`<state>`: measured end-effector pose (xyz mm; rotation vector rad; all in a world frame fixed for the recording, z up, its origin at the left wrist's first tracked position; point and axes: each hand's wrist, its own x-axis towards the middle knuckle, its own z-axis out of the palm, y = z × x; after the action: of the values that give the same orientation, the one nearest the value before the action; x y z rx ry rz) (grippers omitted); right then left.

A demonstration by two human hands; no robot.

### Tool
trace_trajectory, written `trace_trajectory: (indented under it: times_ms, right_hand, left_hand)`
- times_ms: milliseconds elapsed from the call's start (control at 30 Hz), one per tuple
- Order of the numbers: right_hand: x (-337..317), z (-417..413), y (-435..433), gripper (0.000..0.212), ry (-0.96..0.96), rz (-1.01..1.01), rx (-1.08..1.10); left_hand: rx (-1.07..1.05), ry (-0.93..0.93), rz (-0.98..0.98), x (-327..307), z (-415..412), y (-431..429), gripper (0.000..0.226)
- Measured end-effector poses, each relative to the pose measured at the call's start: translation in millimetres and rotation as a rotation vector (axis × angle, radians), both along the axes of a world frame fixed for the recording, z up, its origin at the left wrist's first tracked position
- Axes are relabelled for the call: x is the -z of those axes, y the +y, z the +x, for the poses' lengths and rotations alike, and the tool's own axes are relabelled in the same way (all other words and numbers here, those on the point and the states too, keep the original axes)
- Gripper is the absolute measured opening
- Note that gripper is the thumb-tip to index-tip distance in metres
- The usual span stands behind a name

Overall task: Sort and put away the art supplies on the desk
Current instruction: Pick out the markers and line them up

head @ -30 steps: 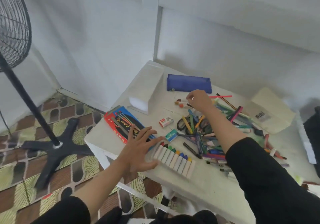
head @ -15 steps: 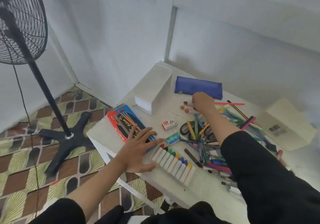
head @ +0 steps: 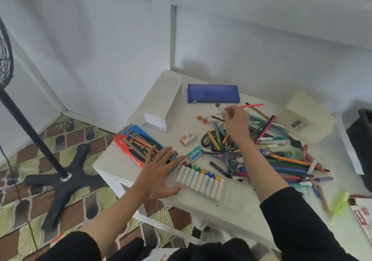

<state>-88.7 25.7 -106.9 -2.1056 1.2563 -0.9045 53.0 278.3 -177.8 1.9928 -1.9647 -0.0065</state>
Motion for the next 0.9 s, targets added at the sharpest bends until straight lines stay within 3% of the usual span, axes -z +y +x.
trace_trajectory:
  times_ms: [300, 567, 900]
  right_hand:
    - [-12.8, -75.1, 96.7, 0.012, -0.25, 0.173, 0.218]
    - [13.4, -123.9, 161.0, 0.013, -0.186, 0.21, 0.285]
    - [13.6, -124.2, 188.3, 0.014, 0.027, 0.183, 0.08]
  left_hand:
    - [0.034, 0.016, -0.069, 1.6, 1.6, -2.4, 0.076]
    - [0.041, 0.009, -0.101, 0.3, 2.2, -2.4, 0.075]
    - [0.04, -0.002, -0.121, -2.4, 1.1, -2.4, 0.076]
